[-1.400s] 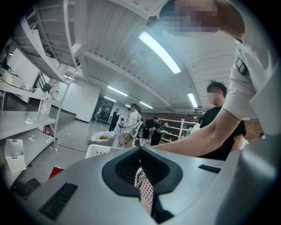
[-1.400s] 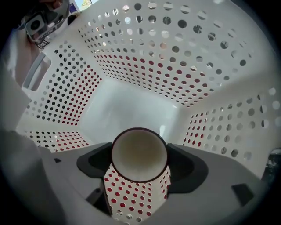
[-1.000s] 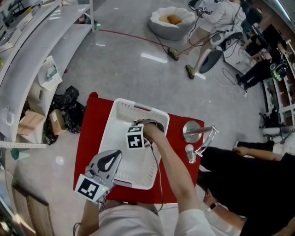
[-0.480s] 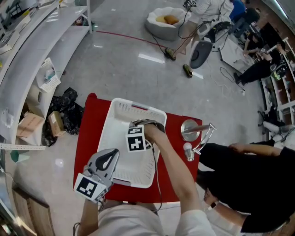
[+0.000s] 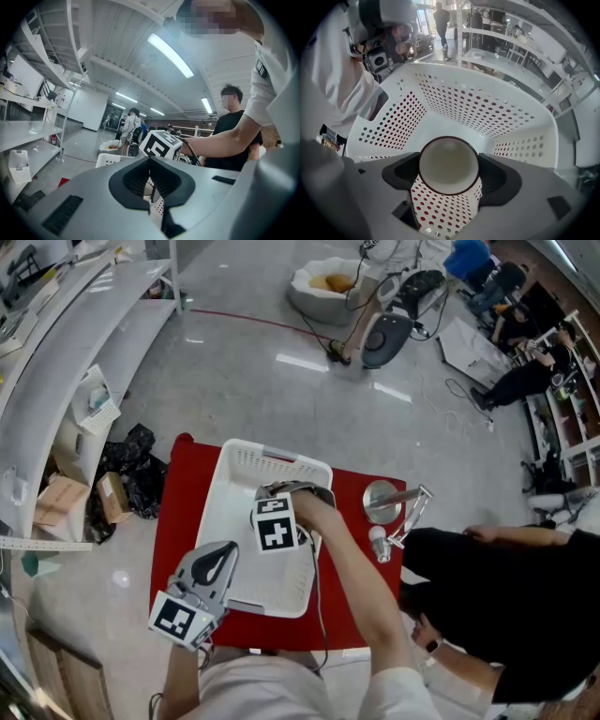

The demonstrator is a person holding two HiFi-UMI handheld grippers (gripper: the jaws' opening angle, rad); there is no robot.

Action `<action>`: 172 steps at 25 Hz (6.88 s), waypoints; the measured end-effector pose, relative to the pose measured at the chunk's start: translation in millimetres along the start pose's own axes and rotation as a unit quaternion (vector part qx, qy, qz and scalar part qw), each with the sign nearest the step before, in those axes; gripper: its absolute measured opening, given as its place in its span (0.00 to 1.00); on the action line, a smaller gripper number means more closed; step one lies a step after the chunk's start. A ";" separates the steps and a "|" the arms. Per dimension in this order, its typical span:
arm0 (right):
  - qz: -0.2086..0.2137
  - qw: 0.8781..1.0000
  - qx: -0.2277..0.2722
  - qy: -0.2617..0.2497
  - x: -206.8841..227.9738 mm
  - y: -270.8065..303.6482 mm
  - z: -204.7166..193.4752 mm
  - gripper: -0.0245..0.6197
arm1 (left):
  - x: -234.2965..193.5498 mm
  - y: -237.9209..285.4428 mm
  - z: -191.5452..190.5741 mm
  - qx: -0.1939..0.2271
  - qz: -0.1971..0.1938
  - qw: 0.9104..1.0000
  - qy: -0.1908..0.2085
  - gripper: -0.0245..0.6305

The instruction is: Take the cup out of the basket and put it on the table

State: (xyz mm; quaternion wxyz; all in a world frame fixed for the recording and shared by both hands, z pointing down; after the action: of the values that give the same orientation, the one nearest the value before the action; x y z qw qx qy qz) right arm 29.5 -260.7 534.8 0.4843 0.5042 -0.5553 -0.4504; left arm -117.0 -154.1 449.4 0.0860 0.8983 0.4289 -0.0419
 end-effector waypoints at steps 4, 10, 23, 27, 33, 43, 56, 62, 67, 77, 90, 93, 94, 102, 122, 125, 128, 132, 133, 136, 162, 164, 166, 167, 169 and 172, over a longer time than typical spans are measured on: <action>-0.006 1.000 0.006 -0.001 -6.9 -13.5 4.5 0.65 | 1.1 -3.7 3.4 0.002 -0.004 1.000 0.005 0.05; -0.014 1.000 0.019 0.004 -17.6 -33.4 2.2 0.65 | 6.0 -2.3 6.2 0.006 -0.012 1.000 0.011 0.05; -0.031 0.998 0.042 0.024 -41.0 -81.2 -14.9 0.65 | 24.3 5.6 12.8 0.009 -0.038 0.999 0.019 0.05; -0.036 0.998 0.049 0.030 -46.8 -96.7 -18.5 0.65 | 27.6 6.8 15.5 0.009 -0.044 0.999 0.023 0.05; -0.048 0.997 0.053 0.042 -57.0 -113.7 -30.7 0.65 | 33.5 10.9 14.0 0.010 -0.058 0.998 0.030 0.05; -0.073 0.993 0.058 0.075 -85.5 -140.5 -60.1 0.65 | 54.1 21.0 17.3 0.018 -0.091 0.995 0.037 0.05; -0.090 0.982 0.068 0.149 -133.7 -144.5 -116.4 0.65 | 95.9 47.2 10.3 0.017 -0.161 0.985 0.052 0.05; -0.095 0.974 0.075 0.193 -160.6 -134.4 -145.3 0.65 | 117.8 59.3 7.2 0.010 -0.195 0.979 0.058 0.05; -0.100 0.965 0.082 0.227 -182.3 -124.1 -166.2 0.65 | 138.3 68.2 5.2 0.011 -0.224 0.972 0.066 0.05; -0.086 0.953 0.085 0.279 -211.8 -85.7 -195.3 0.65 | 166.0 79.6 -1.0 0.004 -0.258 0.964 0.064 0.05; -0.055 0.935 0.089 0.340 -231.5 -20.9 -225.7 0.65 | 191.5 89.5 -18.6 -0.018 -0.296 0.953 0.070 0.05; -0.051 0.931 0.085 0.350 -234.3 -7.7 -230.3 0.65 | 197.4 91.3 -20.8 -0.021 -0.304 0.950 0.073 0.05; -0.049 0.931 0.084 0.352 -235.0 -2.7 -231.3 0.65 | 199.0 91.8 -21.2 -0.022 -0.305 0.949 0.074 0.05; -0.030 0.925 0.083 0.369 -238.7 33.9 -238.3 0.65 | 205.2 95.9 -29.6 -0.037 -0.315 0.945 0.076 0.05; -0.034 0.924 0.056 0.376 -241.3 84.3 -242.0 0.65 | 213.3 102.3 -41.0 -0.061 -0.324 0.940 0.082 0.05; -0.033 0.923 0.056 0.378 -242.0 88.8 -241.4 0.65 | 212.6 101.8 -41.2 -0.061 -0.324 0.940 0.085 0.05; -0.035 0.923 0.061 0.379 -240.5 90.9 -241.1 0.65 | 211.7 102.7 -43.2 -0.065 -0.322 0.941 0.085 0.05; -0.039 0.922 0.067 0.379 -239.2 90.8 -238.1 0.65 | 212.3 104.0 -43.1 -0.066 -0.324 0.940 0.086 0.05; -0.040 0.922 0.069 0.378 -238.8 90.9 -236.8 0.65 | 212.4 104.2 -42.9 -0.066 -0.324 0.940 0.086 0.05; -0.042 0.924 0.072 0.374 -238.4 93.3 -234.3 0.65 | 212.8 104.4 -42.4 -0.066 -0.323 0.940 0.085 0.05; -0.306 0.772 0.348 0.435 -303.0 -16.1 -230.5 0.34 | 206.7 99.2 -23.4 -0.041 -0.312 0.945 0.085 0.05; -0.335 0.744 0.379 0.437 -314.7 -34.1 -223.8 0.29 | 207.5 96.8 -19.0 -0.035 -0.313 0.945 0.083 0.05; -0.359 0.715 0.413 0.435 -327.7 -50.4 -216.1 0.24 | 209.2 93.3 -14.9 -0.030 -0.317 0.944 0.083 0.05; -0.370 0.697 0.433 0.434 -334.4 -57.7 -212.2 0.21 | 210.4 91.4 -13.6 -0.028 -0.320 0.943 0.084 0.05; -0.389 0.666 0.470 0.430 -346.5 -70.4 -204.7 0.14 | 212.6 87.7 -11.4 -0.023 -0.326 0.941 0.084 0.05; -0.410 0.599 0.537 0.430 -357.5 -85.1 -192.8 0.10 | 214.9 81.1 -9.3 -0.019 -0.335 0.939 0.079 0.05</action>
State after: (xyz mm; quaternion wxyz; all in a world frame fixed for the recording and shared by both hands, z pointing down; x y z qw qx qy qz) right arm 239.4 85.9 444.8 0.0729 0.9834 -0.1592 0.0467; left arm 81.1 -38.4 436.1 0.0502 0.7013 0.7110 0.0113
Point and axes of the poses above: the fingertips, and each gripper's own axes: y forward along the fingers, x to its right, z out of its top, the point moved 10 cm from there along -y, backward along the fingers, and after that the axes turned 7 degrees about y, right-handed, at the moved point
